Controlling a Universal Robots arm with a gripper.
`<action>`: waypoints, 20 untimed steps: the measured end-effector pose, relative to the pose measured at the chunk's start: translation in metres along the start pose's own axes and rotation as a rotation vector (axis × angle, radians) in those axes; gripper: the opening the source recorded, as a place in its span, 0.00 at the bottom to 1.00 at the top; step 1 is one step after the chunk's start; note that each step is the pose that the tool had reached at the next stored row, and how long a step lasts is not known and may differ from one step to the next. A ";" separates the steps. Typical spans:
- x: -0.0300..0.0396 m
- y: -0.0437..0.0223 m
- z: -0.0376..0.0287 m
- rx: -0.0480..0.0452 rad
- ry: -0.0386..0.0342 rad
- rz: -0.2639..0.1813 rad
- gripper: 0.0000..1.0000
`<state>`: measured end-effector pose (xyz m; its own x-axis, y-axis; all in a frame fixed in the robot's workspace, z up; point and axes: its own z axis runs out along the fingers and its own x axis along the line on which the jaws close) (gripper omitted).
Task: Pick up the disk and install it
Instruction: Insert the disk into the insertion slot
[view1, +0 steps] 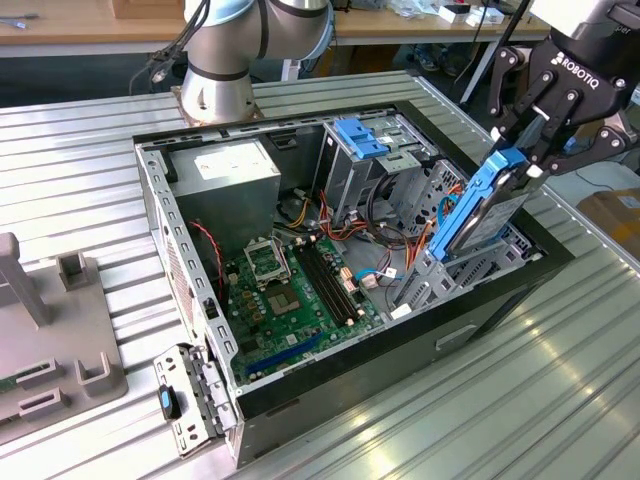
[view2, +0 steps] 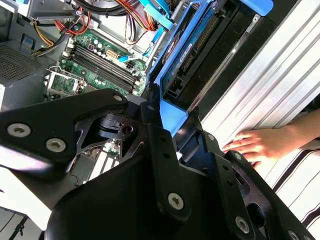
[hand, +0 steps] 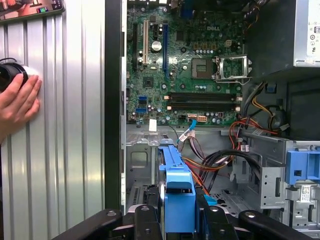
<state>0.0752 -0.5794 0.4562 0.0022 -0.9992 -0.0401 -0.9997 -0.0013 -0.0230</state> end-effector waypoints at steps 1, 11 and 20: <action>0.0000 0.0000 0.0001 0.0000 -0.0001 0.000 0.36; 0.0010 0.0004 0.0181 0.0000 -0.0002 0.000 0.36; 0.0027 0.0009 0.0400 0.0000 -0.0001 0.000 0.36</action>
<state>0.0752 -0.5806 0.4161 0.0022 -0.9992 -0.0403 -0.9997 -0.0013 -0.0230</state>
